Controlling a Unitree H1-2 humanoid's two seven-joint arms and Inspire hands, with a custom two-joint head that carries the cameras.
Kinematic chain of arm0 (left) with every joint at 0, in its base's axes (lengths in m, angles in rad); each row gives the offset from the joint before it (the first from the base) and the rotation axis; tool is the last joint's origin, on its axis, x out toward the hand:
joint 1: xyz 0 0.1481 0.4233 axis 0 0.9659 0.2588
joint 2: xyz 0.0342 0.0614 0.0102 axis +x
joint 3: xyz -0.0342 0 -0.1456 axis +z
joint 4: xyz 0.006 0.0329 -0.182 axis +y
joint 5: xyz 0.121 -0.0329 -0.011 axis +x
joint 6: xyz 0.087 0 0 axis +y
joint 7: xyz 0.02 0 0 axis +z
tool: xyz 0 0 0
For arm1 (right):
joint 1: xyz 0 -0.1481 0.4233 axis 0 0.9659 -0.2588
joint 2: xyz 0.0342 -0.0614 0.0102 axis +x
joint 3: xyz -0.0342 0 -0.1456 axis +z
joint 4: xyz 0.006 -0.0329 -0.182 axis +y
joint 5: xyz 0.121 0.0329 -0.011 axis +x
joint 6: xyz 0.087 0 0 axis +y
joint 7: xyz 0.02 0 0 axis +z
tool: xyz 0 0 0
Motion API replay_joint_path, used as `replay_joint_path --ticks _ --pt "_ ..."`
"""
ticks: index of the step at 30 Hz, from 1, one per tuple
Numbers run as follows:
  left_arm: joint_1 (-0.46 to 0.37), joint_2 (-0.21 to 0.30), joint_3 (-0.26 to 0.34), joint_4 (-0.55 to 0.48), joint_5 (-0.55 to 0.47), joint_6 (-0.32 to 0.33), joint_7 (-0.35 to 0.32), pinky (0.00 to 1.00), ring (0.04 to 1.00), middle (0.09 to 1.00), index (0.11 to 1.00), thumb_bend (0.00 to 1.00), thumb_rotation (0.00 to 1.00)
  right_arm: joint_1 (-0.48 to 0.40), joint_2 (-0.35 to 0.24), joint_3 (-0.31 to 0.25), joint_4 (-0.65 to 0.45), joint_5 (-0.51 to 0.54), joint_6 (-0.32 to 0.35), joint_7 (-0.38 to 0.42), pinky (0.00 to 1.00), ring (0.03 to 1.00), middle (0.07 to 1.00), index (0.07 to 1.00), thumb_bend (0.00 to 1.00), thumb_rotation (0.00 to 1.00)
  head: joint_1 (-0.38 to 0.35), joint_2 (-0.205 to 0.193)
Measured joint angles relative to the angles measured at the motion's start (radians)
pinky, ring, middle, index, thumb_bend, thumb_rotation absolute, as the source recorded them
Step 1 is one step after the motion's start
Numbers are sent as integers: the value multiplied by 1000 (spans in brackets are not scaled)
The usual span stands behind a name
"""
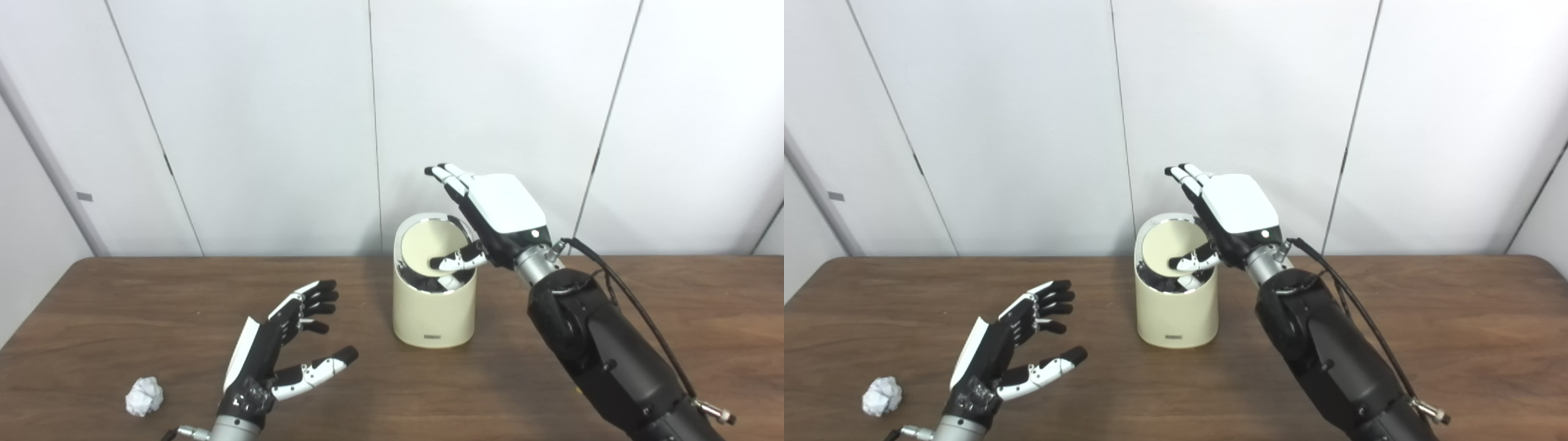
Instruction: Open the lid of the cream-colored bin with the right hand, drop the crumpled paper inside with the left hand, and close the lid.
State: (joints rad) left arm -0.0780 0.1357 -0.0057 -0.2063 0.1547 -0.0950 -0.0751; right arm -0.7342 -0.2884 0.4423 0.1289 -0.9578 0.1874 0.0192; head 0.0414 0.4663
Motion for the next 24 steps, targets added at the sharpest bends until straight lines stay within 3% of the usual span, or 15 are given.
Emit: replay_joint_path --ticks 6,8,12,17,24 --pt "0 0 1 0 0 0 0 655 761 799 828 705 216 3 7 -22 -6 10 2 19 758 847 890 883 894 265 -3 0" --pt "0 0 1 0 0 0 0 652 759 798 827 706 223 14 27 -61 -5 49 6 18 778 850 883 880 837 292 -5 0" --pt "0 0 1 0 2 0 0 650 759 798 826 705 225 57 75 -146 -4 142 27 15 668 814 876 876 767 367 -5 0" --pt "0 0 1 0 1 0 0 657 765 800 828 706 218 83 114 -237 -16 276 88 58 669 839 908 915 704 436 -8 -2" --pt "0 -1 0 -1 1 3 0 654 761 797 826 702 203 100 114 -253 -48 291 88 31 622 807 902 904 689 450 -6 3"
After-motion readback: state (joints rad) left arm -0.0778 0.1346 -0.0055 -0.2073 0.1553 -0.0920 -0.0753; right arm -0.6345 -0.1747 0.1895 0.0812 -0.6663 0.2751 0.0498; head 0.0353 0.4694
